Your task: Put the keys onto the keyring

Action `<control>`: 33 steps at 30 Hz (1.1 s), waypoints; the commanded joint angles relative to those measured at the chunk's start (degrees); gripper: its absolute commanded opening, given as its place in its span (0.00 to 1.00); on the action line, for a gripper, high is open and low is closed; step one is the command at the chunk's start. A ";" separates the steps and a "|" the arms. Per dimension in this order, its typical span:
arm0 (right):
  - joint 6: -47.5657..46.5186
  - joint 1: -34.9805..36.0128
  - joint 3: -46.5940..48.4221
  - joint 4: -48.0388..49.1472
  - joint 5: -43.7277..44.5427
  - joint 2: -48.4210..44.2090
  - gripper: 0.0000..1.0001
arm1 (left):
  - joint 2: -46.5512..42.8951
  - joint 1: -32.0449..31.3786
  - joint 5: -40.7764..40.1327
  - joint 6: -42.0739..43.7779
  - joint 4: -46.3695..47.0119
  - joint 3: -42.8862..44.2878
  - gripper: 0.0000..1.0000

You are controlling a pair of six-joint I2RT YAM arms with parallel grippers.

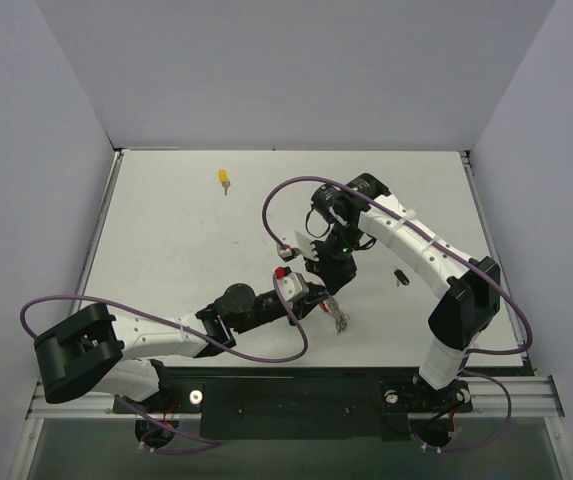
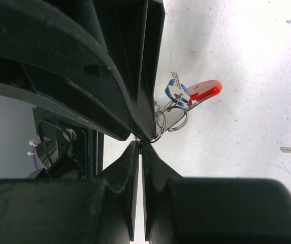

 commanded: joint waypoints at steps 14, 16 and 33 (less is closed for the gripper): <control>-1.98 -0.35 2.23 -5.74 -3.51 -0.91 0.00 | 1.38 -0.21 1.61 -1.44 0.70 3.78 0.14; -2.07 -0.35 2.14 -5.74 -3.60 -0.91 0.00 | 1.56 -0.22 1.61 -1.44 0.17 4.13 0.11; -2.25 -0.88 2.23 -5.74 -4.04 -1.18 0.00 | 1.73 0.05 2.75 -2.93 -2.38 5.10 0.18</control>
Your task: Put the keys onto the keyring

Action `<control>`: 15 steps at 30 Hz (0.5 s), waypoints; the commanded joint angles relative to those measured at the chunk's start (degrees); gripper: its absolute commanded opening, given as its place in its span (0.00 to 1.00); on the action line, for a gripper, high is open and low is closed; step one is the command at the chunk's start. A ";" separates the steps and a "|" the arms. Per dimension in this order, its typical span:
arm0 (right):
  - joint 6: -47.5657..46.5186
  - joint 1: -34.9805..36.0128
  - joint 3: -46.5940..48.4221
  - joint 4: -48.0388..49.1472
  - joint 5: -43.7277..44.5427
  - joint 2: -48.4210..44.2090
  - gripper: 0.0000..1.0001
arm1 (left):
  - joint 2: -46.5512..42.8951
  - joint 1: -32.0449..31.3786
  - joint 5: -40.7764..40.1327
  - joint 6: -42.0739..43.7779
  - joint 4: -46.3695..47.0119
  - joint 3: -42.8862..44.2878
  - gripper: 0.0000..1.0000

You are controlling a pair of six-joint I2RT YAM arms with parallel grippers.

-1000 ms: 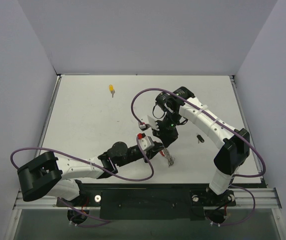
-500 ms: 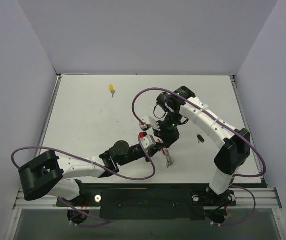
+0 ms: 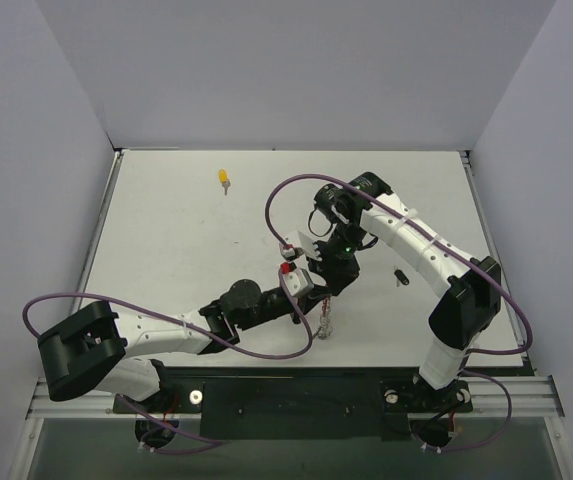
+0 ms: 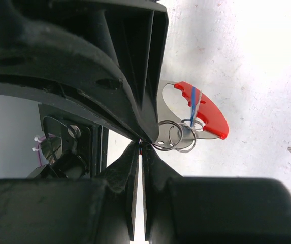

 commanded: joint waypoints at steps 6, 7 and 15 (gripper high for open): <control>-0.69 -0.20 2.14 -3.91 -3.32 -1.18 0.00 | -0.28 0.20 1.95 -1.32 0.68 2.22 0.00; -0.69 -0.29 2.05 -3.91 -3.41 -1.26 0.00 | -0.72 0.20 1.77 -1.40 0.77 2.04 0.00; -2.01 -3.97 1.53 -4.52 -10.77 -2.49 0.36 | -5.46 2.22 -2.10 -7.89 9.46 -4.72 0.00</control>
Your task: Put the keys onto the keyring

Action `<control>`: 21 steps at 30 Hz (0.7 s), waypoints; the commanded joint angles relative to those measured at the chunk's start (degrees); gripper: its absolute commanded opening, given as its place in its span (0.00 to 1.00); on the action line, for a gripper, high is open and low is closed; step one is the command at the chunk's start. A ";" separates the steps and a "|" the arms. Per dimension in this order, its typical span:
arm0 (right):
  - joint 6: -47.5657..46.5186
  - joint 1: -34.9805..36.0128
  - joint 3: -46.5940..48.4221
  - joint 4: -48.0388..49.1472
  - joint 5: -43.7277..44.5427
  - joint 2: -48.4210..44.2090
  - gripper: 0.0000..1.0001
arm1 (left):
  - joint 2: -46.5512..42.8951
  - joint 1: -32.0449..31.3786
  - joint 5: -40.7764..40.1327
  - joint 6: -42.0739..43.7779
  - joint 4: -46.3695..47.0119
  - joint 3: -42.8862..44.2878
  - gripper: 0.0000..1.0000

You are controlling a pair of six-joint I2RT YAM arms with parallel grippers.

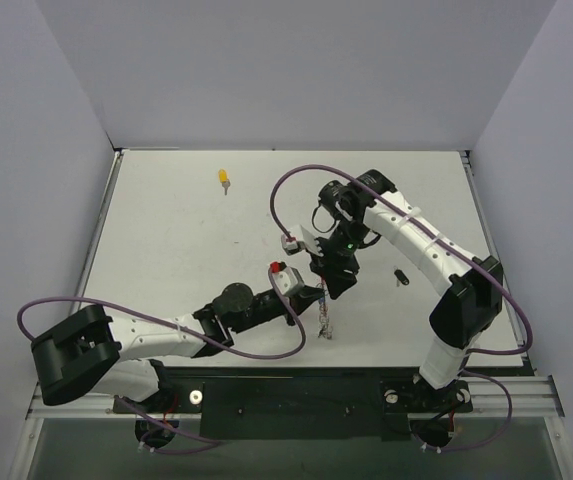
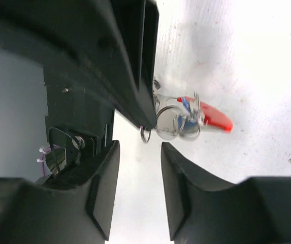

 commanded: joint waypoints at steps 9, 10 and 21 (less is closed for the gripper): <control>-10.03 -7.96 -6.46 -1.18 -24.35 -6.54 0.45 | -5.63 4.82 -4.31 -14.68 31.06 -11.26 0.00; -11.53 -8.40 -8.13 -1.18 -25.61 -6.80 0.45 | -4.76 4.99 -4.49 -15.48 34.29 -11.70 0.00; -14.28 -9.02 -8.85 -0.74 -31.42 -4.96 0.41 | 2.54 6.14 -1.60 -22.16 45.40 -10.04 0.00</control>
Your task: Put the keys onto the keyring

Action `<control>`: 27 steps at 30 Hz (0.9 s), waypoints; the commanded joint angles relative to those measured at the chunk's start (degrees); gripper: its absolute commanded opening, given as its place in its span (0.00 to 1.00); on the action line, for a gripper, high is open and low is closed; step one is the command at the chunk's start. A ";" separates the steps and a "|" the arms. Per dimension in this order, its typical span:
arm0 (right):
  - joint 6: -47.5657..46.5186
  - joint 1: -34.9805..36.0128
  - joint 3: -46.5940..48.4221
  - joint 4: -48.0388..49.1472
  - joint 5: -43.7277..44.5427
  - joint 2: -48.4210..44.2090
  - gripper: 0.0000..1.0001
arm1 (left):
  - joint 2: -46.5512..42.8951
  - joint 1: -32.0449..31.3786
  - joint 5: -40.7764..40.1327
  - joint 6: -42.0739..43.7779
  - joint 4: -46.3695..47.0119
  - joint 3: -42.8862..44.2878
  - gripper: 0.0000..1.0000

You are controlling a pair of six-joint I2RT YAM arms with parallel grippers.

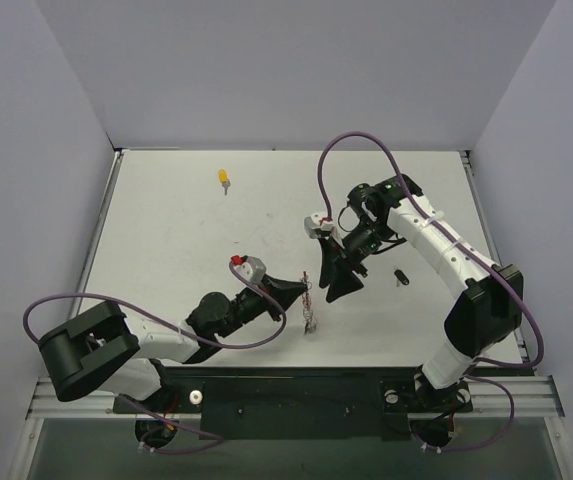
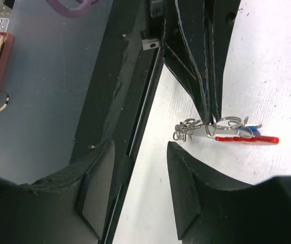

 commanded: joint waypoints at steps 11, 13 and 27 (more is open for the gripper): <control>32.49 -3.48 2.24 21.02 12.53 -4.08 0.37 | -3.72 0.98 3.59 1.88 17.65 2.01 0.00; 28.54 -4.19 1.64 22.24 10.77 -6.71 0.40 | -5.39 1.95 3.86 2.49 16.76 1.65 0.00; 10.16 0.82 -1.97 21.63 -0.67 -6.55 0.48 | -5.04 3.62 4.21 6.89 22.56 4.56 0.00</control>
